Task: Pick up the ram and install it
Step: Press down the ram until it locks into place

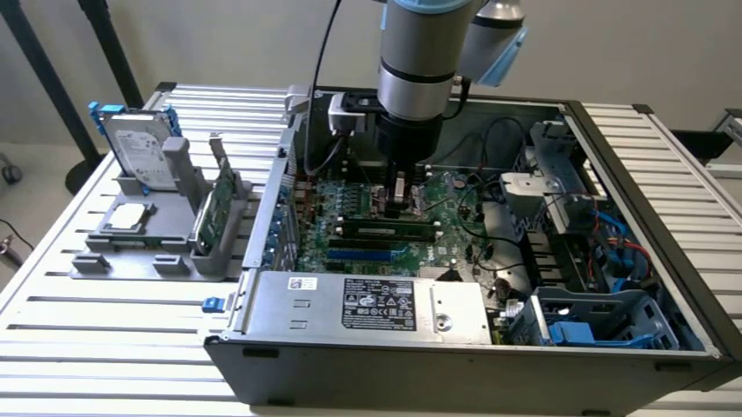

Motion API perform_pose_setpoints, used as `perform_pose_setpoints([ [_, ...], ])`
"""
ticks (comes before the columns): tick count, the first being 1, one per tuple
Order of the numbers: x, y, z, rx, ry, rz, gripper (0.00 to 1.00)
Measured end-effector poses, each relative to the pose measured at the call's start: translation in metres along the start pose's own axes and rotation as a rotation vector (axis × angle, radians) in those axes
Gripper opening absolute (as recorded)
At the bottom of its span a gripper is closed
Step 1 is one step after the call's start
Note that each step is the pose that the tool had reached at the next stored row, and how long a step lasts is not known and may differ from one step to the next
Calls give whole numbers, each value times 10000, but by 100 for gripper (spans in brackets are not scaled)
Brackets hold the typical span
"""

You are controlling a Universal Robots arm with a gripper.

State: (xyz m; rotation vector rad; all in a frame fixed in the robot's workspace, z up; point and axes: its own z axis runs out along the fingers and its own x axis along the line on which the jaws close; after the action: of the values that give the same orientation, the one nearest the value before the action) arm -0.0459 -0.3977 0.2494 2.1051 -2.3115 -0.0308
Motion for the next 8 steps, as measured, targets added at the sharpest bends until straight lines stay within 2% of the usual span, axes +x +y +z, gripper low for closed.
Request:
perform_pose_setpoints([
  [5, 1, 0, 5, 1, -2, 0, 11],
  [8, 0, -1, 40, 1, 0, -21, 11],
])
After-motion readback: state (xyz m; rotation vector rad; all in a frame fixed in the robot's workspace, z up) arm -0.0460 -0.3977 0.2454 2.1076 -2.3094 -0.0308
